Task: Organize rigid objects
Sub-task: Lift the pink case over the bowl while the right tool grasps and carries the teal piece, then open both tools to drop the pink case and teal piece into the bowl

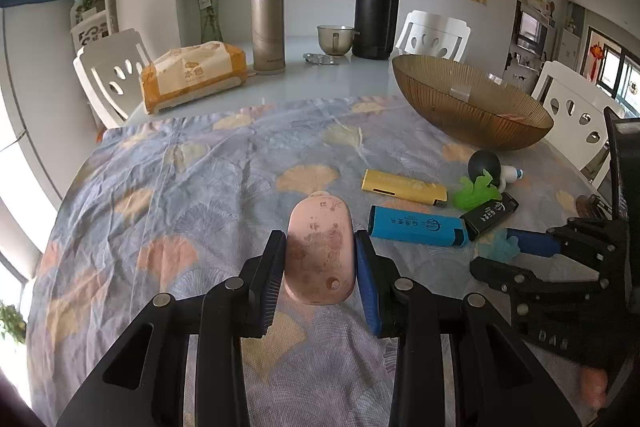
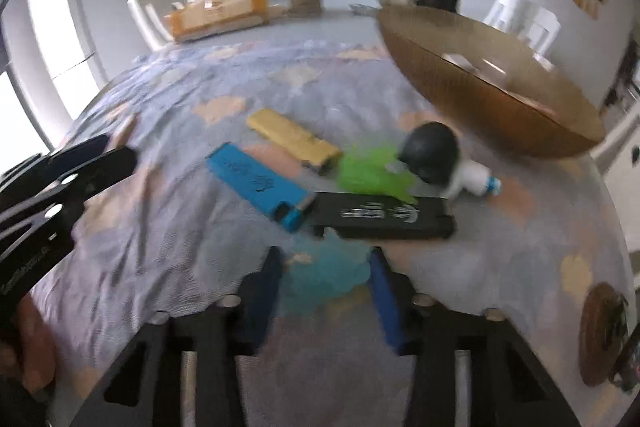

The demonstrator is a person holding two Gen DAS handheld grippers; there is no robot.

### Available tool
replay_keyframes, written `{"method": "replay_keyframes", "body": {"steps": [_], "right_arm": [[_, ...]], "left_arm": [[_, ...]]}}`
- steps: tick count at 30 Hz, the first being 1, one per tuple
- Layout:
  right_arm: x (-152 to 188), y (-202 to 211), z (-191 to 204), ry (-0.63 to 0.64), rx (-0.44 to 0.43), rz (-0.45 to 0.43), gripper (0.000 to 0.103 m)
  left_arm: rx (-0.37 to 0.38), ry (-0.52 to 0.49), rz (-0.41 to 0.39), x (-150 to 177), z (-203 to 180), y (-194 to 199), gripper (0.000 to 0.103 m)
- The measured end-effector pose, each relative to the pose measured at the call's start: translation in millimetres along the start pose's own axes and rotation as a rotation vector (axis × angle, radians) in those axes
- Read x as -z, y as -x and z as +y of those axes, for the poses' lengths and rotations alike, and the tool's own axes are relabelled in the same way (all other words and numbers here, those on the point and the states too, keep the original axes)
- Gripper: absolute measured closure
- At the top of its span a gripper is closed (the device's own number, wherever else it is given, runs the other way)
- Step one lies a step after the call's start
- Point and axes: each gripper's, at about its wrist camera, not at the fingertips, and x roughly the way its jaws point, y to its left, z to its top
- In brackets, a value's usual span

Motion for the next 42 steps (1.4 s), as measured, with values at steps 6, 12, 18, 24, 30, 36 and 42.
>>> {"method": "replay_keyframes", "body": {"steps": [6,12,18,24,30,36,42], "right_arm": [[11.0,33.1,11.7,0.069,-0.016,-0.162,0.063],[10.5,44.1,-13.3,-0.059,-0.077,-0.19,0.063],[-7.1,110.7,-66.9,-0.183,-0.074,-0.331,0.063],[-43.4,170.1,-135.7,-0.359,-0.015,-0.449,0.063],[-65.7,144.6,-177.6,-0.508,0.01,-0.368,0.063],[-86.8,106.0,-202.1,-0.571,0.032,-0.295,0.063],[-111.4,80.1,-222.8,-0.606,0.082,-0.262,0.031]], "left_arm": [[-0.003,0.003,-0.006,0.1,1.0,-0.6,0.072],[-0.011,-0.016,-0.027,-4.6,-6.7,7.8,0.072],[0.102,-0.057,-0.13,-57.6,-37.5,45.1,0.072],[0.266,-0.086,-0.205,-127.3,-85.0,53.6,0.072],[0.352,-0.053,-0.123,-155.6,-114.1,-0.2,0.072],[0.371,-0.042,-0.075,-163.3,-129.4,-44.7,0.072],[0.315,-0.027,-0.103,-169.1,-130.2,-55.2,0.055]]}}
